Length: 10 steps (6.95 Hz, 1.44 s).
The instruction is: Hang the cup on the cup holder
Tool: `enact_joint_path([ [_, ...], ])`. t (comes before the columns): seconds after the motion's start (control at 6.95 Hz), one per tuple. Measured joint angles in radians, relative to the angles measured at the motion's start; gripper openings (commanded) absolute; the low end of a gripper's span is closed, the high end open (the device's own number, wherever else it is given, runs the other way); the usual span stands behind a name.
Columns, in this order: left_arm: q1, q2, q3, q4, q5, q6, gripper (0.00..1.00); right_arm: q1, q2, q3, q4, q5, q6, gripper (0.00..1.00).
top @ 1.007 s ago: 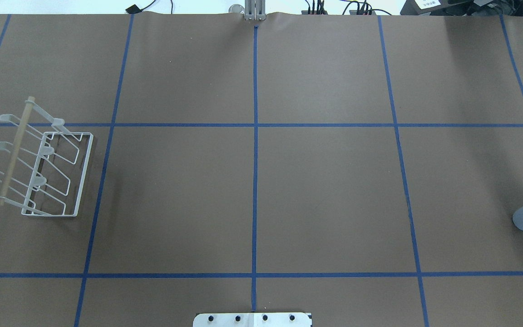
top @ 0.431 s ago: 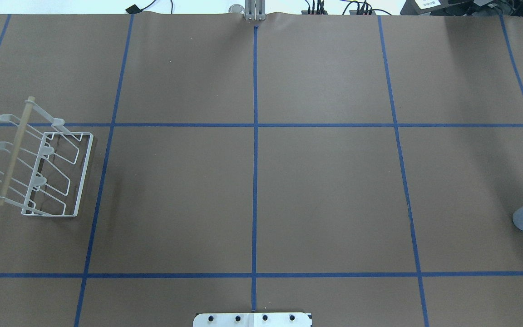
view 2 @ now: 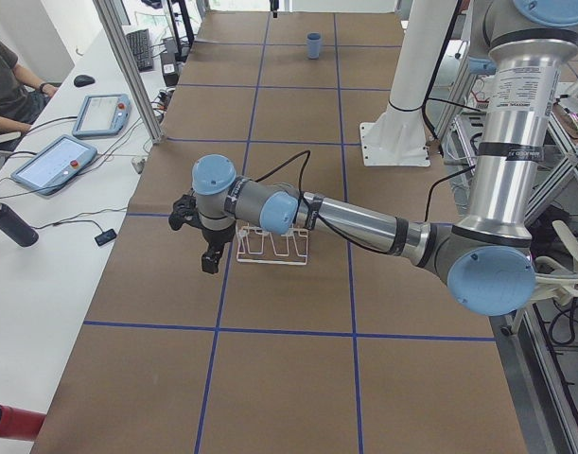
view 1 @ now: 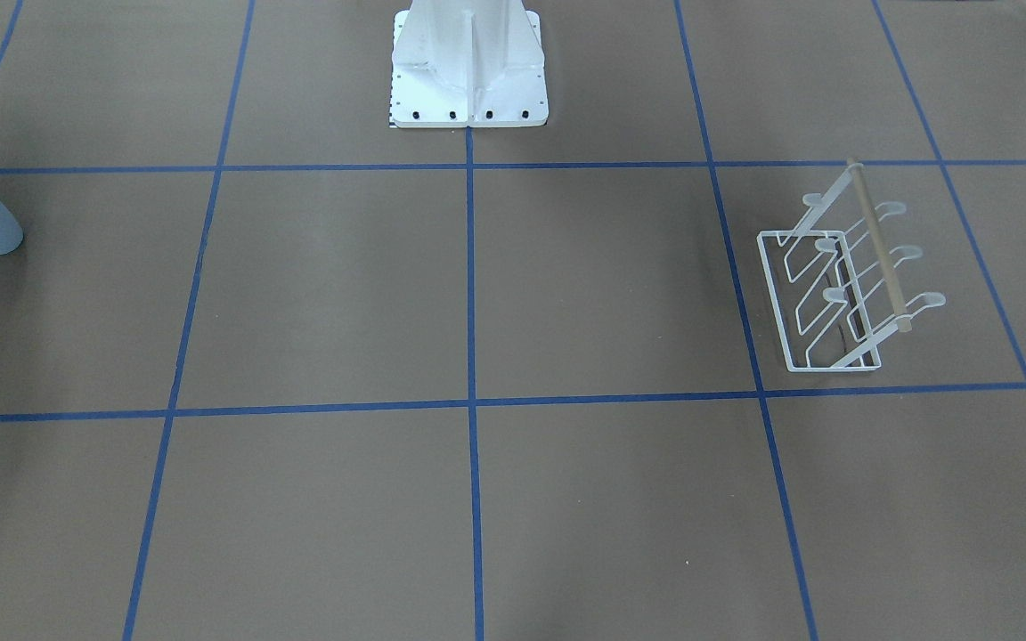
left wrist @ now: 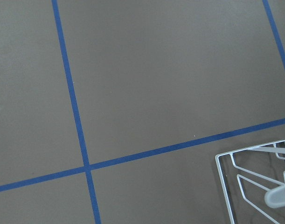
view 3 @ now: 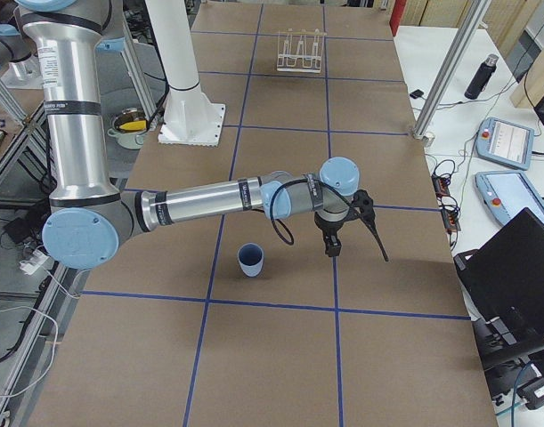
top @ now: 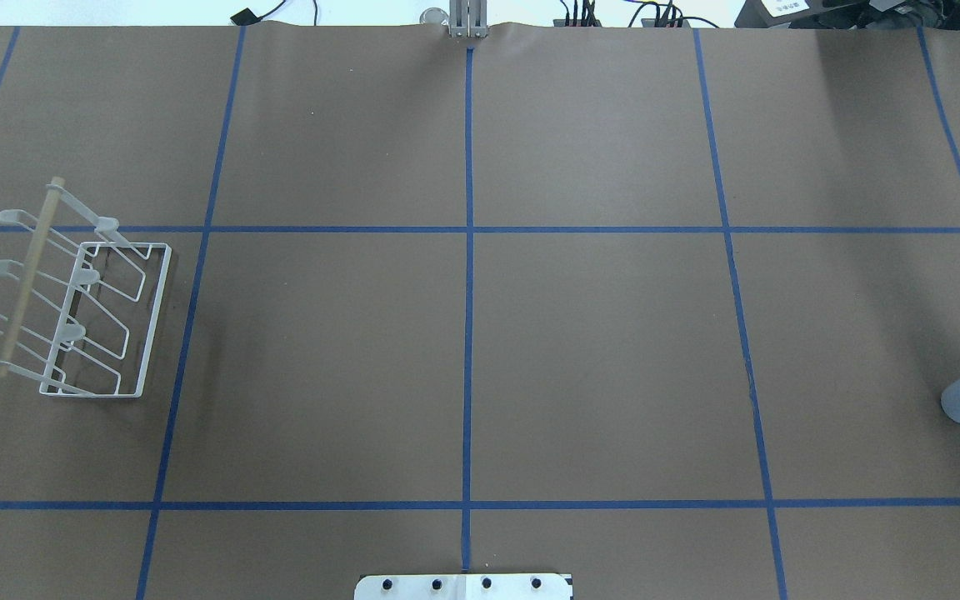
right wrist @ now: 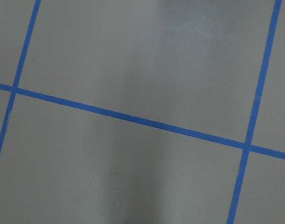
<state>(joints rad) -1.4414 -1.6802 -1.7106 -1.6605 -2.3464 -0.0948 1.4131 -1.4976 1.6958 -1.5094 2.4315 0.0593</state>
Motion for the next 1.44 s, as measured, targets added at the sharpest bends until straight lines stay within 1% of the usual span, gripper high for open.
enact_joint_path([
  [0.29,0.000,0.007,0.000,-0.001,-0.001,0.001,0.98,-0.006,0.004,-0.006,0.002,0.008,0.008,1.00],
  [0.72,-0.001,0.014,0.001,-0.002,-0.001,-0.001,0.98,-0.014,-0.005,-0.003,0.002,0.087,0.011,1.00],
  [0.86,-0.001,0.017,-0.002,-0.003,-0.002,-0.003,0.98,-0.026,-0.031,0.016,0.020,0.089,0.006,1.00],
  [1.01,0.000,0.022,-0.009,-0.004,-0.003,-0.017,0.98,-0.043,-0.085,0.042,0.072,0.060,0.005,1.00],
  [1.15,0.000,0.025,-0.020,-0.005,-0.004,-0.042,0.98,-0.055,-0.163,0.063,0.144,0.028,0.005,1.00],
  [1.44,0.001,0.040,-0.046,-0.005,-0.004,-0.068,0.98,-0.091,-0.323,0.076,0.335,-0.024,0.003,1.00],
])
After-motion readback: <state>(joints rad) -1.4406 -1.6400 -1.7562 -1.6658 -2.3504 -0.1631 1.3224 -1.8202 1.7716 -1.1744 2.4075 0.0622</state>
